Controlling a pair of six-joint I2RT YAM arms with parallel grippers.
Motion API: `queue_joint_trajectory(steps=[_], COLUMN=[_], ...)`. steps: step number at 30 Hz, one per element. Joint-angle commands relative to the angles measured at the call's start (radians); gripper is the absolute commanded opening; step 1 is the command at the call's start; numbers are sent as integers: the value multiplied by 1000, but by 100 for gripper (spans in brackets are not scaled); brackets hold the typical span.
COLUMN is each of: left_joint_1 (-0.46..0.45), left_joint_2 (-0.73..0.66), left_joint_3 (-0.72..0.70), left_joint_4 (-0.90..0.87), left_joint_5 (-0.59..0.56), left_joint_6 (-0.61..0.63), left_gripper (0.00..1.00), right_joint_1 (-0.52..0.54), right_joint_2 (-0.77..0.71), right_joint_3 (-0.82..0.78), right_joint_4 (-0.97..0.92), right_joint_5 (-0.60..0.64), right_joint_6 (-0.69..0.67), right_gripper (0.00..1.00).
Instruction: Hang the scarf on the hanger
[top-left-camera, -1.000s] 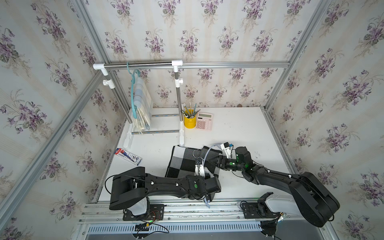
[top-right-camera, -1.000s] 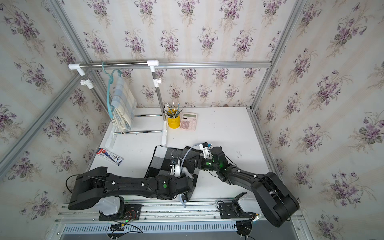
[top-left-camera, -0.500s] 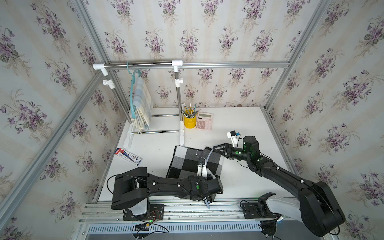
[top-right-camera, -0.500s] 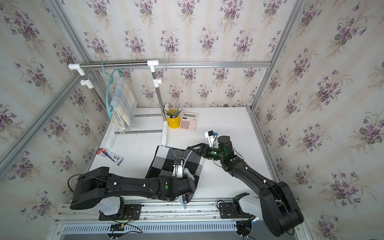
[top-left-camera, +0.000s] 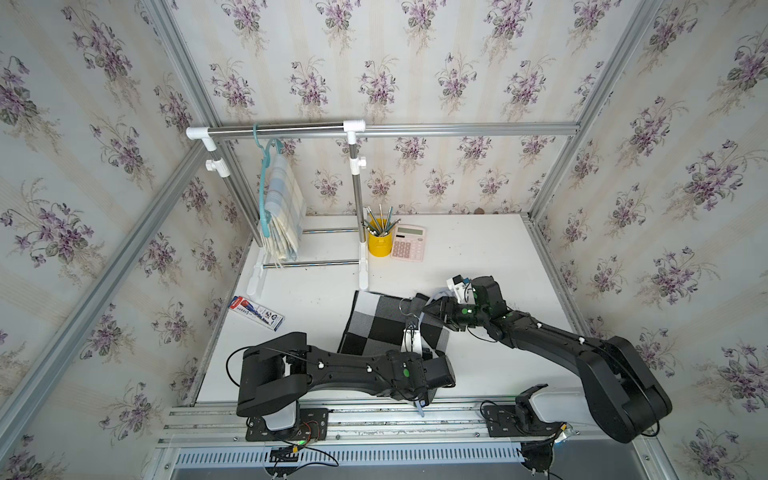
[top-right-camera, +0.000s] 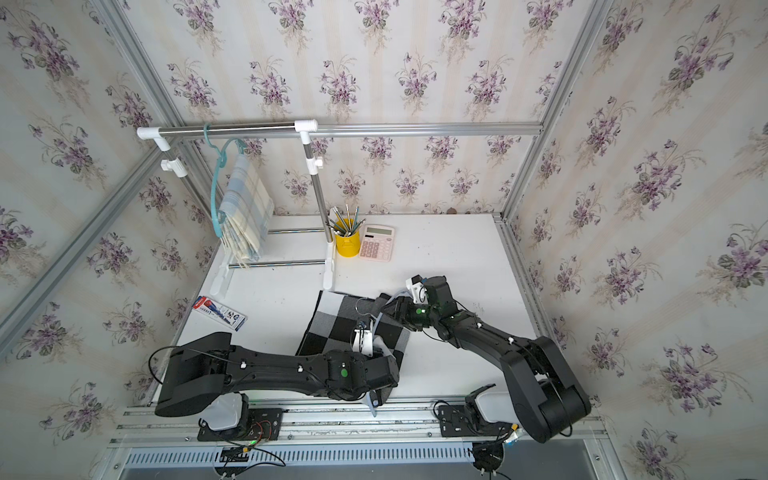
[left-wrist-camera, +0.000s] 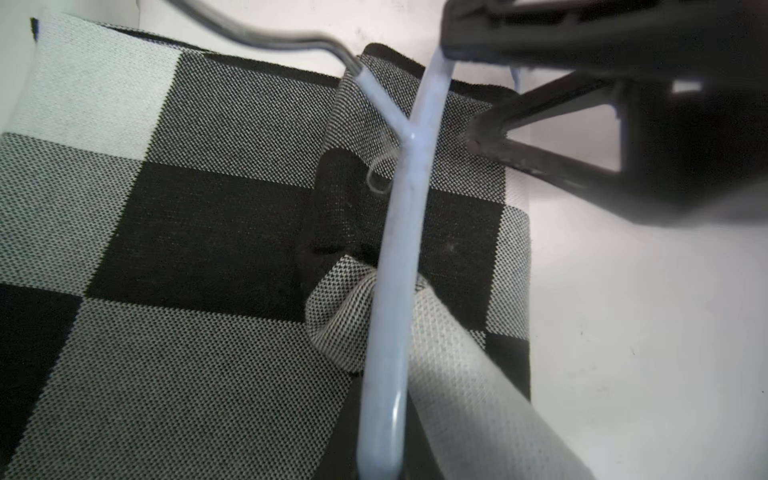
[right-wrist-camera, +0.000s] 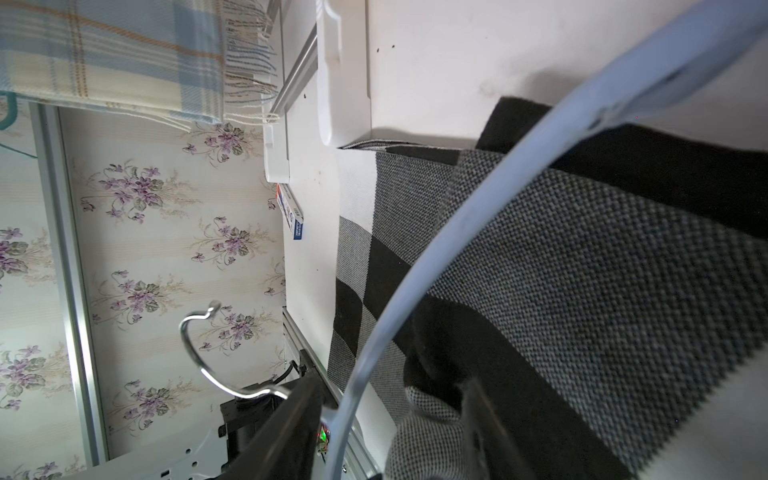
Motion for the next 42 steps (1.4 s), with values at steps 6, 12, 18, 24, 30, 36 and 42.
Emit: queue_joint_trajectory(steps=[6,12,18,24,30,36,42], left_joint_1=[-11,-25,-34,-59,-67,140,325], left_joint_2=[6,-32,-90,-246,-506,-562,-339], left_joint_3=[24,-10,-60,-94,-252,-355,-338], left_joint_4=[-32,46,149,175,127,270,515], left_joint_5=[-6,-1,63,204,151,415,742], left_joint_6=[34,112,227,363,250,294,320], left_gripper=[0,9,50,66,70,79,79], right_joint_1=[30,29,1,-66,-120,-129,-135], right_joint_2=[90,114,109,100,58,50,65], right_joint_3=[23,1,-31,-79,-156,-226,-292], right_joint_4=[163,254,333,429,516,622,744], right_joint_5=[5,-61,-120,-229,-331,-377,-401], right_joint_6=[69,97,121,151,167,191,232], right_gripper=[34,3,0,0,0,0,0])
